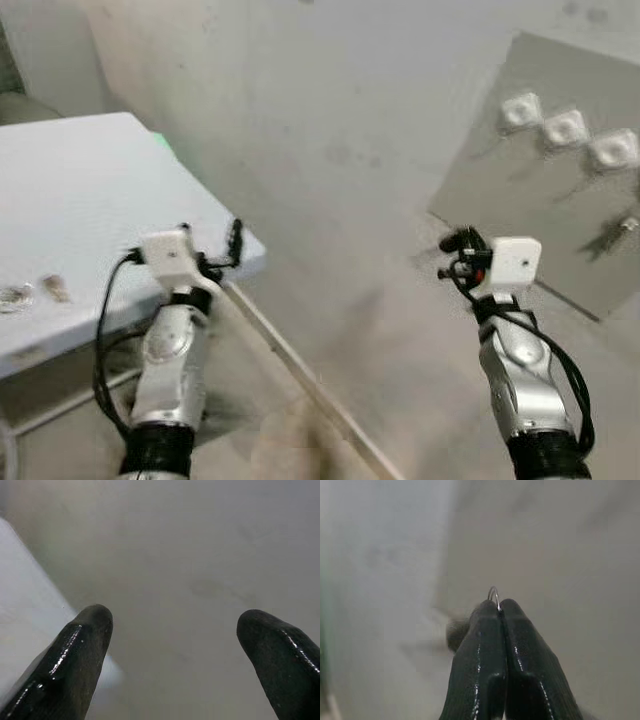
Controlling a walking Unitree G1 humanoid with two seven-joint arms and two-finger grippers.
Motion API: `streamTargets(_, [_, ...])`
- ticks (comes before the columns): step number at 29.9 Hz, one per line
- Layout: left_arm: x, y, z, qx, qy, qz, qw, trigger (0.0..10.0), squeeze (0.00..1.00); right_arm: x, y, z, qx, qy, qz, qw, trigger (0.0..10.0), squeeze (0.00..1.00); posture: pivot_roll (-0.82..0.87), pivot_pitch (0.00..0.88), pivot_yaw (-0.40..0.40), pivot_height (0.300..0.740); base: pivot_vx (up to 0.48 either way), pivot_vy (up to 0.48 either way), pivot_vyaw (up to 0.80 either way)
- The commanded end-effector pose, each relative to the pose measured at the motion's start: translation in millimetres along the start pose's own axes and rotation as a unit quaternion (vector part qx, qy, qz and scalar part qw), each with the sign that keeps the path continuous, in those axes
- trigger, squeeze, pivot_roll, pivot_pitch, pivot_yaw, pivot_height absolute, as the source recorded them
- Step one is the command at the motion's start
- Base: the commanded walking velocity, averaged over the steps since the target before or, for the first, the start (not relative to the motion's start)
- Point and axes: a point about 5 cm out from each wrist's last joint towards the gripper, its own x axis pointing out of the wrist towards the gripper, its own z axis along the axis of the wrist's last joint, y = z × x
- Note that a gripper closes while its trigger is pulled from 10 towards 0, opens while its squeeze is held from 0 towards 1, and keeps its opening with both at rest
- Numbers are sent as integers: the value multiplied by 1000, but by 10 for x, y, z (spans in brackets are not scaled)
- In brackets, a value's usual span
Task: Hang keys on a hook
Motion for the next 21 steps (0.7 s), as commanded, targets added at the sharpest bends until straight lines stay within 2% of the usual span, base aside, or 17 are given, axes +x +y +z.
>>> streamTargets(1, [50,42,56,33,5,12,999,10000,0,22,-8,75,6,-15,-3,1000,10000,0,43,0,-118,740,0,0,0])
streamTargets(14, [27,35,40,25,8,33,999,10000,0,-6,43,83,17,-18,36,999,10000,0,42,0,-122,740,0,0,0])
streamTargets(21, [20,11,38,24,12,31,999,10000,0,-9,42,88,22,-17,35,999,10000,0,43,0,-121,740,0,0,0])
